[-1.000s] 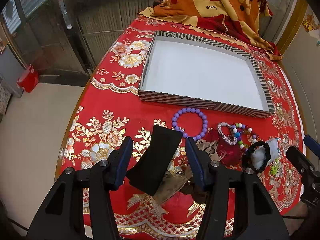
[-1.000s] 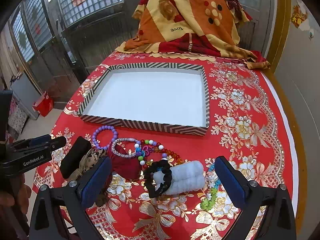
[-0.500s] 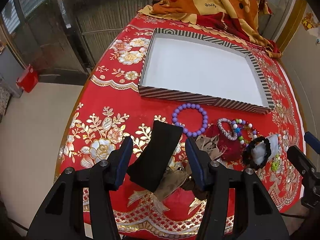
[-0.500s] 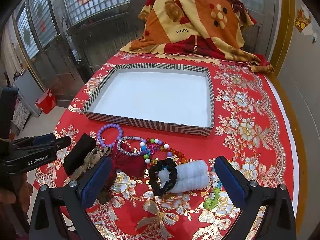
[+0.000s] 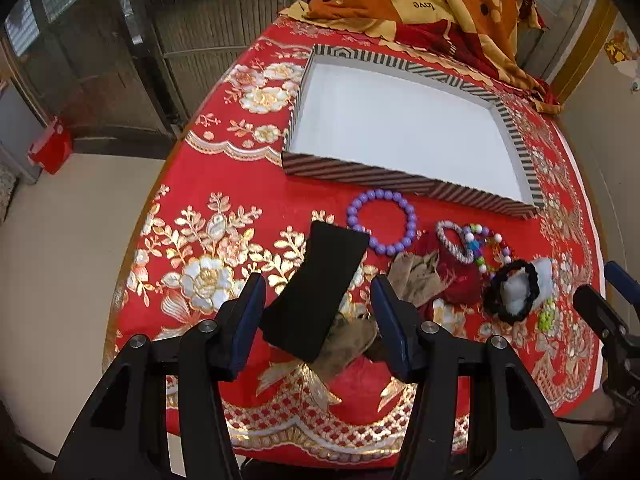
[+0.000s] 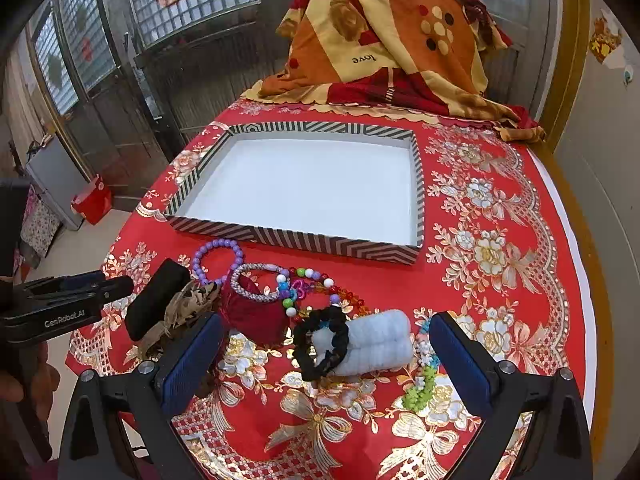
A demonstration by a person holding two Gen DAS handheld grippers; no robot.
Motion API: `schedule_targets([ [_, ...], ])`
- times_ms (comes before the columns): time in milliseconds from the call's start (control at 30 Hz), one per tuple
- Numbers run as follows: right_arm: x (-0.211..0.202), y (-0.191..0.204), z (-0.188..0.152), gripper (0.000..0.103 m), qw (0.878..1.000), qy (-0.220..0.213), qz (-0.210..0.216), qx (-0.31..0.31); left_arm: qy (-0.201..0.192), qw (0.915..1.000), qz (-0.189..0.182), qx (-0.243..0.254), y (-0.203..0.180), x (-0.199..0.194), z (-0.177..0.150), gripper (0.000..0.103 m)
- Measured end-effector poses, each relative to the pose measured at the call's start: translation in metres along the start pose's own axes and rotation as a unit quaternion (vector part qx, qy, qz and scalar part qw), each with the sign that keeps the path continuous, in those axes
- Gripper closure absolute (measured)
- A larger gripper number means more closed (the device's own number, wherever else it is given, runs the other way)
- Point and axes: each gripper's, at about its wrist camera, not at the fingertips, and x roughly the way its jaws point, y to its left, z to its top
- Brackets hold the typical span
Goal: Organize jewelry
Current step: 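Close the left gripper on the brown ribbon bundle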
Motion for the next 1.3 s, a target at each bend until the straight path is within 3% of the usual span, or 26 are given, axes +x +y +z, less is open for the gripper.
schedule_targets([
  [467,0.002,-0.017,-0.011,0.001,1.0,0.013,-0.003,0.011,0.032,0.9989,-0.017,0.03,-0.009,0.01,-0.019,0.049],
  [833,0.006,-0.053,-0.021,0.005,0.998,0.031,-0.023,0.05,0.047,0.9981,-0.023,0.033,-0.017,0.02,-0.018,0.049],
  [1300,0.013,-0.043,-0.014,0.012,0.999,0.033,0.0,0.03,0.051,0.998,-0.017,0.034,-0.023,0.024,-0.014,0.049],
])
